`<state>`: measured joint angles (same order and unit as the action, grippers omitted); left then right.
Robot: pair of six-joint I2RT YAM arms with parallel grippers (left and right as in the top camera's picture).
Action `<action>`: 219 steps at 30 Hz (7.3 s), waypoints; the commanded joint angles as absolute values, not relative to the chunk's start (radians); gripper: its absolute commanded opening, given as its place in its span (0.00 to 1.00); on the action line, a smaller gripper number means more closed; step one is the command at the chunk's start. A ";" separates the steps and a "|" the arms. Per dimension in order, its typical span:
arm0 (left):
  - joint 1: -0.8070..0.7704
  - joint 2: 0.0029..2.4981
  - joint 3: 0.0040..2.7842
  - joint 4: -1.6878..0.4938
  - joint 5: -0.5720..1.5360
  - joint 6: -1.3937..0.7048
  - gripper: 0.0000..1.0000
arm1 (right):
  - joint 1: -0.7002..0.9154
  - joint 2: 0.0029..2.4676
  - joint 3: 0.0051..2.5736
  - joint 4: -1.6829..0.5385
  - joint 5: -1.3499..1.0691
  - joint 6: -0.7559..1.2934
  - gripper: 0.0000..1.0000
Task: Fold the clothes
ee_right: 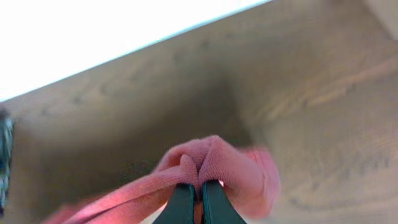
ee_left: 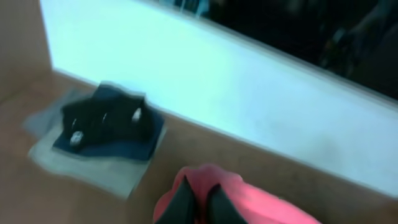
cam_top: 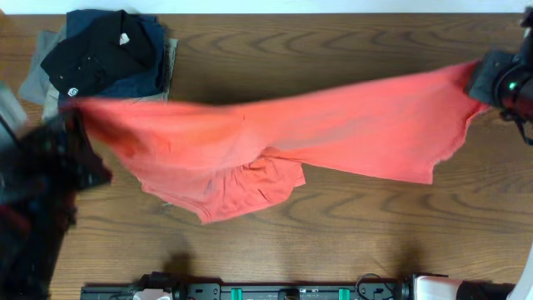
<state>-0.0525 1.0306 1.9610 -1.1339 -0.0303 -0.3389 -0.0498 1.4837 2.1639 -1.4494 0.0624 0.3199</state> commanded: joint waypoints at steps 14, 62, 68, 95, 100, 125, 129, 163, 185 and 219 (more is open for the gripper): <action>-0.047 1.665 1.971 -0.597 -0.124 -0.323 0.06 | -0.139 1.813 2.178 -1.011 0.162 0.317 0.01; -0.325 1.621 1.373 -1.213 0.131 -0.509 0.98 | -0.154 1.945 2.164 -1.459 -0.027 0.282 0.99; -0.325 1.653 1.170 -0.981 0.130 -0.583 0.87 | -0.151 1.945 2.164 -1.459 -0.027 0.282 0.99; -0.325 1.827 1.048 -0.772 0.123 -0.709 0.51 | -0.149 1.945 2.163 -1.467 -0.027 0.282 0.99; -0.325 1.827 1.048 -0.773 0.123 -0.708 0.20 | -0.149 1.945 2.163 -1.470 -0.027 0.282 0.99; -0.005 1.619 1.082 -1.082 -0.091 -0.559 0.06 | -0.150 1.945 2.085 -1.505 0.015 0.318 0.99; 0.077 1.551 1.082 -1.113 -0.090 -0.530 0.06 | -0.150 1.945 1.993 -1.464 0.014 0.324 0.99; 0.098 1.310 1.020 -1.317 0.055 -0.491 0.98 | -0.184 1.935 1.525 -1.295 0.122 0.583 0.99; 0.086 1.276 0.591 -0.960 0.167 -0.607 0.98 | -0.183 1.935 1.509 -1.271 0.112 0.582 0.99; 0.086 1.319 0.542 -0.832 0.173 -0.626 0.06 | -0.185 1.929 1.509 -1.294 0.101 0.615 0.99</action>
<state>0.0879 1.3209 0.5285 -0.8146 0.1875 -0.6285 -0.1802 1.9457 1.5105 -1.2926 0.0978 0.5770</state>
